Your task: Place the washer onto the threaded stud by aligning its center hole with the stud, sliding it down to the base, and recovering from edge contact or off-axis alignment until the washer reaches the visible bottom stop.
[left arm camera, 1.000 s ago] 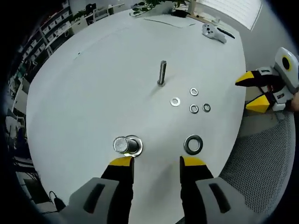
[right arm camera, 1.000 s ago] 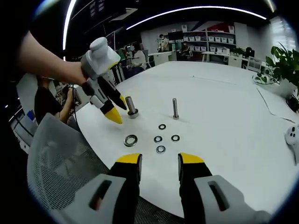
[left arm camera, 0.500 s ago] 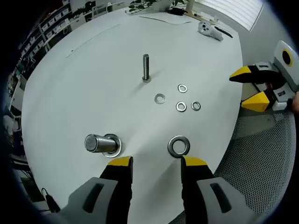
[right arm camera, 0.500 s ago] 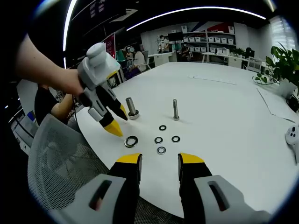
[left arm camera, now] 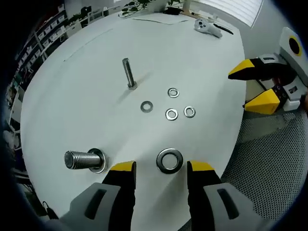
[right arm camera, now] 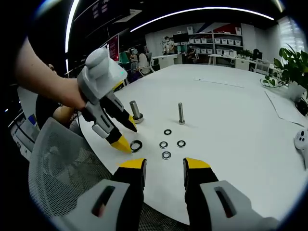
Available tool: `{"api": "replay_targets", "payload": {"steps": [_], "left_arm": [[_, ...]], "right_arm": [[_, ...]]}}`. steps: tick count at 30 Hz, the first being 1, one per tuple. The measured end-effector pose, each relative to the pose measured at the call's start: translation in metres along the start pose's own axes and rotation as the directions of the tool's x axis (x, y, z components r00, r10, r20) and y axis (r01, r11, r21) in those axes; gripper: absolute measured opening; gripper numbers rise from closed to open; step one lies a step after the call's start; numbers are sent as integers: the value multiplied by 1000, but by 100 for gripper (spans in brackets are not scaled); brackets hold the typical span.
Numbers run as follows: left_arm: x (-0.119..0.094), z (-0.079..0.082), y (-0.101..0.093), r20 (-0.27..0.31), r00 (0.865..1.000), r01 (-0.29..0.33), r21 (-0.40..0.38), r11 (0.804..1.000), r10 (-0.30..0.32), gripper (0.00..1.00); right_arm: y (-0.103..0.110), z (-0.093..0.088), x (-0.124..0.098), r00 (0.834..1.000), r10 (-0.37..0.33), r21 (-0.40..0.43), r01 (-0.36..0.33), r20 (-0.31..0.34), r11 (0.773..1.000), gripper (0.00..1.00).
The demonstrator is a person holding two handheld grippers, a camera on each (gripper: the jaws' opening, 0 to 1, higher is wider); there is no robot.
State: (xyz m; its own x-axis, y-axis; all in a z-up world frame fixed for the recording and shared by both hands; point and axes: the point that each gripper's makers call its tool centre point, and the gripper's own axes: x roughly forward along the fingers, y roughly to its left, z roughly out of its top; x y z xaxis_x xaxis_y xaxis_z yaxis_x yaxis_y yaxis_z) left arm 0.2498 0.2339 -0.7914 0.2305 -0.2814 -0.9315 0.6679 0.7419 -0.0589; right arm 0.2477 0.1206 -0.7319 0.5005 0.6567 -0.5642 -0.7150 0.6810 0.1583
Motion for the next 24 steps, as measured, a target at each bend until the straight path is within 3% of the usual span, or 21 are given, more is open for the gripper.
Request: {"api": "replay_targets", "payload": {"steps": [12,16,24], "left_arm": [[5,1,-6,-14,1000,2,60,998,-2,33],[5,0,-2,-29,999,-27,140,990,31,28],[6,0,-4,-23,1000,-16,144,989,19,24]], "right_arm": [[1,0,1,1000,5,-1,-5,3,1000,34],[1,0,1,1000,5,-3,-5,2,1000,34],[0,0,1,1000,5,-6,-5,3,1000,33]]}}
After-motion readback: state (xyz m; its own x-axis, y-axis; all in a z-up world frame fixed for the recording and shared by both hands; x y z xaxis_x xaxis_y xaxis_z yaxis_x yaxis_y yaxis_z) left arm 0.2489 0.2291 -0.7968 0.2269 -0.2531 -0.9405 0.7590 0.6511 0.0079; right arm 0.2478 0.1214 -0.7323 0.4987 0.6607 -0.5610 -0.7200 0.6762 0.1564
